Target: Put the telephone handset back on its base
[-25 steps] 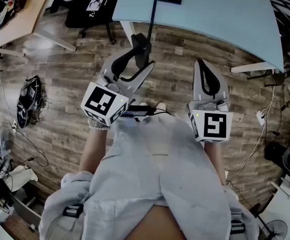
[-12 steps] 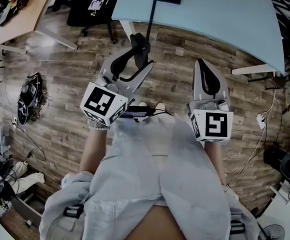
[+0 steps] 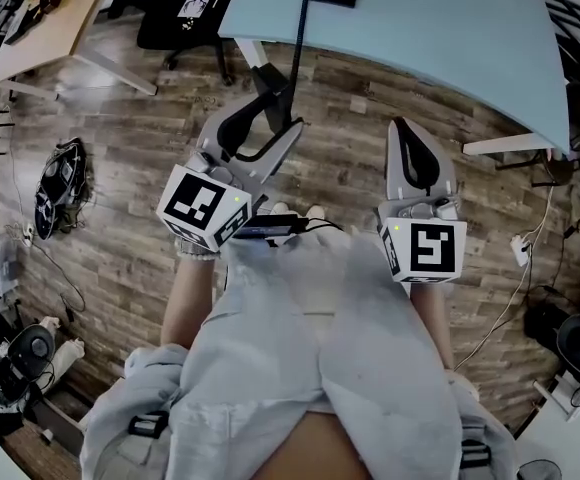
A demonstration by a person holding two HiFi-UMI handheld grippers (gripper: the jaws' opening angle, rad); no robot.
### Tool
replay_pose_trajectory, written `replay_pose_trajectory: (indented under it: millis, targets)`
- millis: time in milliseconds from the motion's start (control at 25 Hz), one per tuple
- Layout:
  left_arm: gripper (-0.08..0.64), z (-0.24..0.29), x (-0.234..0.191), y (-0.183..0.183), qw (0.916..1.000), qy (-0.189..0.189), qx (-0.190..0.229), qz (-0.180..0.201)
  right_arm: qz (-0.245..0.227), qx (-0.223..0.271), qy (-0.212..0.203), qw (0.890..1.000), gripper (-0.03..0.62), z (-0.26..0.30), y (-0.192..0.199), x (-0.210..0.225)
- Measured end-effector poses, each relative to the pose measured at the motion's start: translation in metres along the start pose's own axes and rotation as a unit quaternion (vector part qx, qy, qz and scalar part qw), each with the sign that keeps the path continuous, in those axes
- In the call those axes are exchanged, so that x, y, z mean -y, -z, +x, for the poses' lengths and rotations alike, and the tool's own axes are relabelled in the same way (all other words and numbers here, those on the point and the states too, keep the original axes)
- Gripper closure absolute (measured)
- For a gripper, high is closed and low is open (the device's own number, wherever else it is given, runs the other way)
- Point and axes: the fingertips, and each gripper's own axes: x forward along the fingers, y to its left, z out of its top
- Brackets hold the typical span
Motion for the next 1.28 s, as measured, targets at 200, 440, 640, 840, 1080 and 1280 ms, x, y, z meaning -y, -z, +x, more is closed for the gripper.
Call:
replay_pose_trajectory:
  millis: [200, 440, 640, 840, 1080, 1280]
  targets:
    - [0.336, 0.0, 0.009, 0.001, 0.9999, -0.008, 0.009, 0.0, -0.008, 0.001, -0.01, 1.0, 0.586, -0.008, 0.004, 0.002]
    - [0.336, 0.01, 0.013, 0.001, 0.9999, -0.005, 0.013, 0.0, -0.013, -0.002, -0.013, 1.0, 0.586, -0.006, 0.007, 0.008]
    - [0.336, 0.013, 0.01, 0.001, 0.9999, -0.005, 0.015, -0.001, -0.015, 0.0, -0.012, 1.0, 0.586, -0.003, 0.007, 0.007]
    - [0.336, 0.026, -0.003, 0.0, 0.9998, -0.002, 0.019, 0.001, -0.016, -0.005, -0.003, 1.0, 0.586, 0.009, 0.011, 0.015]
    - [0.336, 0.054, -0.028, -0.002, 0.9999, 0.004, 0.014, 0.001, -0.015, -0.008, 0.007, 1.0, 0.586, 0.04, 0.01, 0.031]
    - [0.336, 0.077, -0.058, -0.009, 0.9999, 0.01, 0.012, -0.004, -0.011, -0.012, 0.013, 1.0, 0.586, 0.079, 0.01, 0.041]
